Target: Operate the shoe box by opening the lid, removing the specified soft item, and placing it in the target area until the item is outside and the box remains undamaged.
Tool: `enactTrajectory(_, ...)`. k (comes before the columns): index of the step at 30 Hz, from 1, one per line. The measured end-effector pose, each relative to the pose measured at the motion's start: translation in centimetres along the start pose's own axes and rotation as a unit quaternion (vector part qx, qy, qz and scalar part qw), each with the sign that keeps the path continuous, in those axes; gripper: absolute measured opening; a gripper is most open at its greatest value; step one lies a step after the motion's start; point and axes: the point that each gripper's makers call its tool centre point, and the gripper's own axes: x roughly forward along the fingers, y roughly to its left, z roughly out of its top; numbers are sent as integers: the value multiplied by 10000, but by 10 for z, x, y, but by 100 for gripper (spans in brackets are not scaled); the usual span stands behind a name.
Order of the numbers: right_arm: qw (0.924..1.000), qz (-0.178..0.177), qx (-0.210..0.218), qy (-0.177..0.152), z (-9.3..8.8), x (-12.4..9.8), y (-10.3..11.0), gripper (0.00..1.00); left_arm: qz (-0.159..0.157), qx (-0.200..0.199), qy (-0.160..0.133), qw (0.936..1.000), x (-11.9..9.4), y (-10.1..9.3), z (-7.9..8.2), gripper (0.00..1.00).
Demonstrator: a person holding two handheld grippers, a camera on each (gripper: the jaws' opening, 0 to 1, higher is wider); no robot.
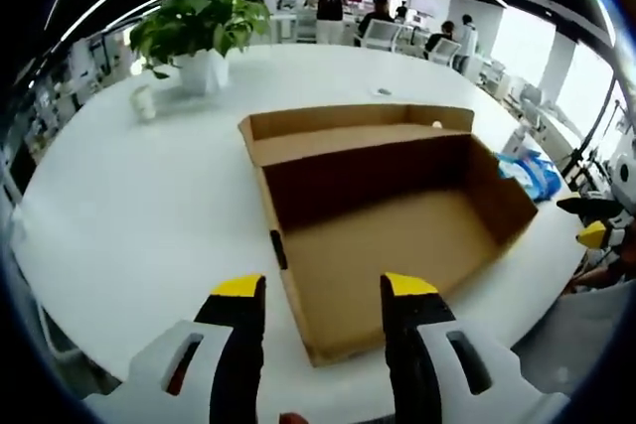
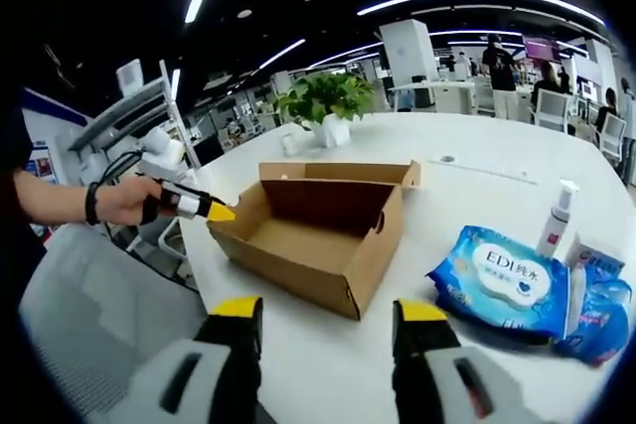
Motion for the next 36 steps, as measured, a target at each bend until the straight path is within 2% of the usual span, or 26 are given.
enactTrajectory(9,10000,34,-31,55,-2,1,2,50,-36,-140,301,9994,2,1,-15,38)
enactTrajectory(14,10000,45,-39,75,-3,2,2,50,-50,-203,364,9991,3,1,-18,29)
enactTrajectory(25,9999,65,7,111,-5,4,3,50,165,-245,511,9983,2,11,-27,11)
enactTrajectory(36,9996,29,248,122,-6,7,-5,50,182,-254,507,9982,5,12,-28,10)
